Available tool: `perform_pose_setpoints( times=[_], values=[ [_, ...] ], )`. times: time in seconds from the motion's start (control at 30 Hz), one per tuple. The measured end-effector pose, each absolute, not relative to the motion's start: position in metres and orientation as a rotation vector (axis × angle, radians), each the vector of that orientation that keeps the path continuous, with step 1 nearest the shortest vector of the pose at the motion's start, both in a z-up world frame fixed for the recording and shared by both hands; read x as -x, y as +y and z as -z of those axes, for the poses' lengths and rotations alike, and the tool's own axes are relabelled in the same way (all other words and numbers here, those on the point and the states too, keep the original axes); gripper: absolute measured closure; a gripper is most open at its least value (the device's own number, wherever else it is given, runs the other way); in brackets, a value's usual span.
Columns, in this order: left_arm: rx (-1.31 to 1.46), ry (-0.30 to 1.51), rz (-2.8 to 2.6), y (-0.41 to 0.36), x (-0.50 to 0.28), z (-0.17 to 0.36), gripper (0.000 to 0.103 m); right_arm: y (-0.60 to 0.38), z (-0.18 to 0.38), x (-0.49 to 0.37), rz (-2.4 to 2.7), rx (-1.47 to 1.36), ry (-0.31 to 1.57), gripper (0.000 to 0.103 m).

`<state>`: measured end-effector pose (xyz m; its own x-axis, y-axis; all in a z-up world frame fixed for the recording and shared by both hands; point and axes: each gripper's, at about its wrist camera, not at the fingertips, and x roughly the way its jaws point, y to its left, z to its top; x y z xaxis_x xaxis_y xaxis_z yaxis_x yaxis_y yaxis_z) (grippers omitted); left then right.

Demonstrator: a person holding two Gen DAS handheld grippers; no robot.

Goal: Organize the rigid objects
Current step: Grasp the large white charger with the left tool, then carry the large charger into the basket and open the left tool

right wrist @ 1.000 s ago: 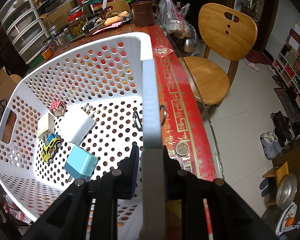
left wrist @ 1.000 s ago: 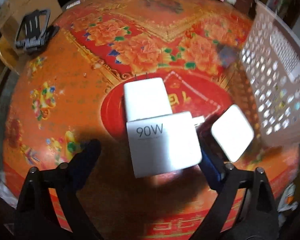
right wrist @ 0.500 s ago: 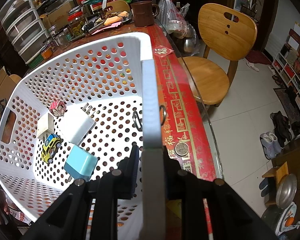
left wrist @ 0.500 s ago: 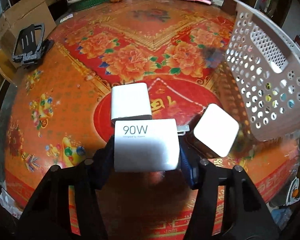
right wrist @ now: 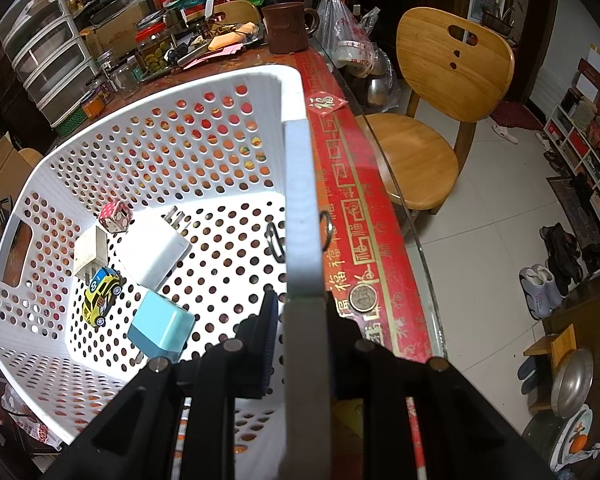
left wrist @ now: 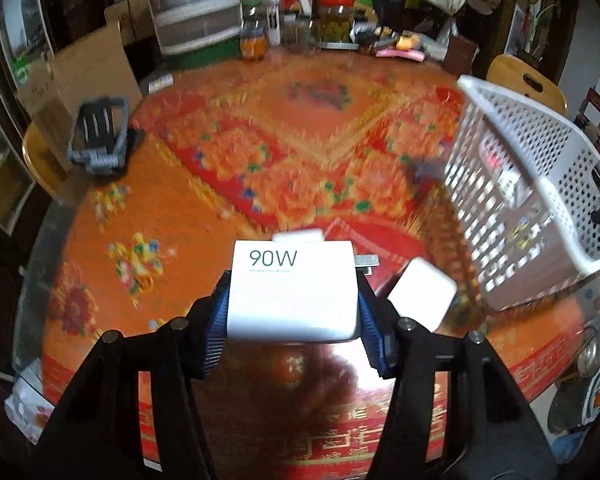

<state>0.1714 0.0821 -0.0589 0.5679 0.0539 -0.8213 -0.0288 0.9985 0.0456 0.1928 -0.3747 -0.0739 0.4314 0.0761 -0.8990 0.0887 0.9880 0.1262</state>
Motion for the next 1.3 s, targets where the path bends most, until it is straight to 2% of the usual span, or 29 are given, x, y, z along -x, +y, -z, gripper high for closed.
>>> perform_pose_setpoints(
  times=[0.27,0.47,0.63,0.77,0.9,1.3],
  values=[
    [-0.100,0.858,0.093,0.021,-0.188,-0.021,0.049,-0.375,0.074,-0.193,0.005,-0.165,1.124,0.084],
    [-0.201,0.890,0.226,-0.057,-0.217,-0.037,0.049,-0.376,0.074,-0.193,0.004,-0.164,1.125,0.084],
    [-0.279,1.028,0.350,-0.130,-0.248,-0.015,0.049,-0.376,0.074,-0.193,0.005,-0.163,1.125,0.084],
    [-0.354,1.190,0.435,-0.179,-0.271,0.025,0.049,-0.375,0.074,-0.193,0.006,-0.160,1.128,0.084],
    [-0.405,1.288,0.447,-0.203,-0.284,0.058,0.049,-0.375,0.074,-0.193,0.006,-0.160,1.128,0.084],
    [-0.441,1.351,0.475,-0.221,-0.290,0.087,0.049,-0.373,0.074,-0.192,-0.001,-0.162,1.126,0.084]
  ],
)
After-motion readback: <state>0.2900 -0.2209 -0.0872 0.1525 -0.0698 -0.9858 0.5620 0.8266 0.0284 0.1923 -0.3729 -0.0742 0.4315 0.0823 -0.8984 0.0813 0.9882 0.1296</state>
